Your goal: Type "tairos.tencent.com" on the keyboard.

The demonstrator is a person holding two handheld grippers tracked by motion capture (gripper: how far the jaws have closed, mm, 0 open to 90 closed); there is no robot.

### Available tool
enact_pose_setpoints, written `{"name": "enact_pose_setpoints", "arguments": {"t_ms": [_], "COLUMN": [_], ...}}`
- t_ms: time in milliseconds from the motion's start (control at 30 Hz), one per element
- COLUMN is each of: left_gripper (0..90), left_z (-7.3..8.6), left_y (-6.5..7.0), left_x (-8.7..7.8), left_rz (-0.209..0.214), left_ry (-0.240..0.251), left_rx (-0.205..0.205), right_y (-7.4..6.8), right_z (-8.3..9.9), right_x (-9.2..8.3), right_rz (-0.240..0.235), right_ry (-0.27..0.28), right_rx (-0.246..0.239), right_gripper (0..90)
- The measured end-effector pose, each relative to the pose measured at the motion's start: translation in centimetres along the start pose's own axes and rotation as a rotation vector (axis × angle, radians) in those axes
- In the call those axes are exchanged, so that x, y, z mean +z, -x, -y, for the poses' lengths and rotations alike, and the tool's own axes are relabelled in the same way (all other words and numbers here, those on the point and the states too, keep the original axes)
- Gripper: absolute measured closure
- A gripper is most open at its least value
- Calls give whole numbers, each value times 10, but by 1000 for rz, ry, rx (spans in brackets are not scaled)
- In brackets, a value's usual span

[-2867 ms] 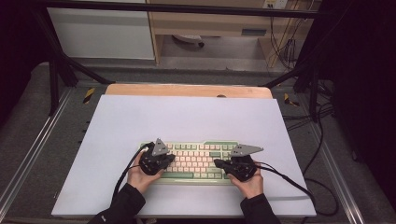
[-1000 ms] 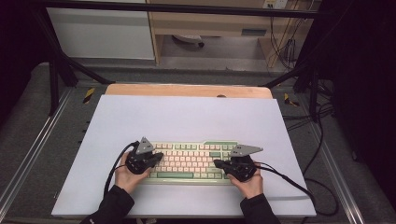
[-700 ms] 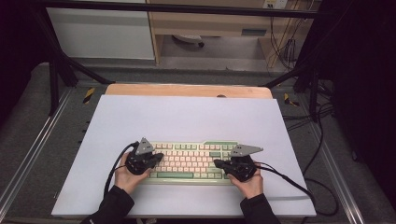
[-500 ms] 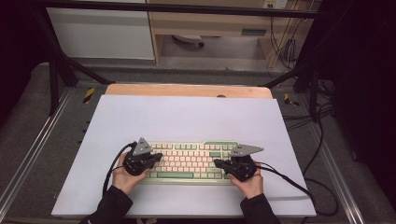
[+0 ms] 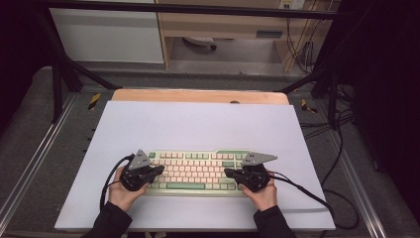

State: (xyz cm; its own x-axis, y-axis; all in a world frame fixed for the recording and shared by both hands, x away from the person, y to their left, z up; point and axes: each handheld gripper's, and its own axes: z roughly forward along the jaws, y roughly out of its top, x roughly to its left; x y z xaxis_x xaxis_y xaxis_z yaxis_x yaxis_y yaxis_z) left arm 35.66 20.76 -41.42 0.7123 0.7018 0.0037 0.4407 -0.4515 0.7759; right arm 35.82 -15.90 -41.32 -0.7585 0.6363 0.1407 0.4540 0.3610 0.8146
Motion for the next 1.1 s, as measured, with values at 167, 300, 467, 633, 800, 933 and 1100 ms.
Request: {"name": "enact_pose_setpoints", "arguments": {"t_ms": [167,300,467,633,800,933,1100], "left_gripper": [899,899,899,899,899,899,899], "left_z": [7,11,11,11,12,11,12], "left_y": [-3,-5,-5,-5,-6,-7,-8], "left_x": [-5,-7,-7,-7,-8,-9,-9], "left_rz": [1,2,5,6,4,4,1], "left_ry": [3,0,3,5,6,9,8], "left_rx": [-12,-16,-21,-20,-23,-24,-27], "right_y": [-5,-13,-21,-31,-40,-45,-49], "right_z": [-5,-11,-16,-20,-23,-24,-24], "right_x": [6,14,27,41,55,64,72], "right_rz": [-17,-34,-58,-75,-87,-86,-91], "right_ry": [1,-3,-6,-23,-40,-54,-61], "right_rx": [-8,-19,-27,-40,-51,-64,-64], "right_gripper": [900,900,900,900,900,900,900]}}
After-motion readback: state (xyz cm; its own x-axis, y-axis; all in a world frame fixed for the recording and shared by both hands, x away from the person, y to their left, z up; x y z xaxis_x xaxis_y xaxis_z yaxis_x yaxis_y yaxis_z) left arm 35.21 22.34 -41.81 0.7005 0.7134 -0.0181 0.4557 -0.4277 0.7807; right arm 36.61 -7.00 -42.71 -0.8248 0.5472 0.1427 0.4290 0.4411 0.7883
